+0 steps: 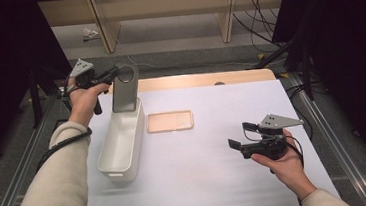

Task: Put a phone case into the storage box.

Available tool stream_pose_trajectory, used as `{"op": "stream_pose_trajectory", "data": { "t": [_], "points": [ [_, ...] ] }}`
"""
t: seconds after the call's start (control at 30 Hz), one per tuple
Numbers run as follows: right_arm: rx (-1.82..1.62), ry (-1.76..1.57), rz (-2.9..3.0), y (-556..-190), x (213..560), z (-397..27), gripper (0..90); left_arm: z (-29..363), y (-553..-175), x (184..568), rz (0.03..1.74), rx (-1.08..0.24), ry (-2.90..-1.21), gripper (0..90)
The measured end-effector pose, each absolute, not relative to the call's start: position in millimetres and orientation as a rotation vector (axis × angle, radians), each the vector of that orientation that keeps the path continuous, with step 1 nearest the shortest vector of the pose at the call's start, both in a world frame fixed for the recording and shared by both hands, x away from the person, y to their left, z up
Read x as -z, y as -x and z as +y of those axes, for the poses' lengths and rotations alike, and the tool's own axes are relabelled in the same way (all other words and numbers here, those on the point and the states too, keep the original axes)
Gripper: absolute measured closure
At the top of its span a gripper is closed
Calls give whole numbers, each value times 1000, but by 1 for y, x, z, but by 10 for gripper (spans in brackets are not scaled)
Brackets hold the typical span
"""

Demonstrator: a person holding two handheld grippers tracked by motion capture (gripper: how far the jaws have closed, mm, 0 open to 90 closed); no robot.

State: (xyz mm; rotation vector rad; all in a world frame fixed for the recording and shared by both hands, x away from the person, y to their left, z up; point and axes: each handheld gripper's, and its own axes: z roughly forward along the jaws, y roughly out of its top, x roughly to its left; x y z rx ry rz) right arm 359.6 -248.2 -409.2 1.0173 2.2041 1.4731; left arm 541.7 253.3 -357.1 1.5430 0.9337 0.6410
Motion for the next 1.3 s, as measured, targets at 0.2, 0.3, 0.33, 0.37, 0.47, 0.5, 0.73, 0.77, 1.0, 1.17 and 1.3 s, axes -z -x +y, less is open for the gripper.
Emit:
{"op": "stream_pose_trajectory", "data": {
  "t": [0.2, 0.3, 0.33, 0.37, 0.47, 0.5, 0.73, 0.77, 1.0, 1.17, 1.3],
  "points": [
    [-1473, -1020, 2204, -360, 409, -248, 164, 255, -544, 361, 947, -634, -1529, 817],
    [-1474, -1019, 2204, -360, 410, -248, 164, 255, -545, 362, 951, -634, -1526, 817],
    [-1474, -1020, 2205, -360, 410, -248, 164, 255, -545, 362, 952, -635, -1527, 817],
    [-1475, -1020, 2205, -360, 410, -248, 164, 255, -545, 363, 953, -635, -1526, 817],
    [-1476, -1019, 2205, -360, 410, -248, 163, 254, -547, 364, 957, -634, -1533, 816],
    [-1476, -1019, 2206, -360, 410, -248, 163, 254, -547, 365, 958, -635, -1537, 816],
    [-1478, -1019, 2208, -361, 410, -248, 164, 252, -550, 370, 969, -629, -1536, 816],
    [-1479, -1019, 2207, -361, 410, -249, 164, 252, -550, 371, 972, -627, -1535, 816],
    [-1480, -1021, 2207, -361, 410, -249, 164, 253, -550, 375, 982, -622, -1528, 816],
    [-1478, -1023, 2207, -361, 410, -249, 163, 255, -550, 378, 995, -618, -1523, 815],
    [-1476, -1020, 2209, -361, 410, -249, 164, 256, -550, 382, 1007, -612, -1522, 813]
  ]
}}
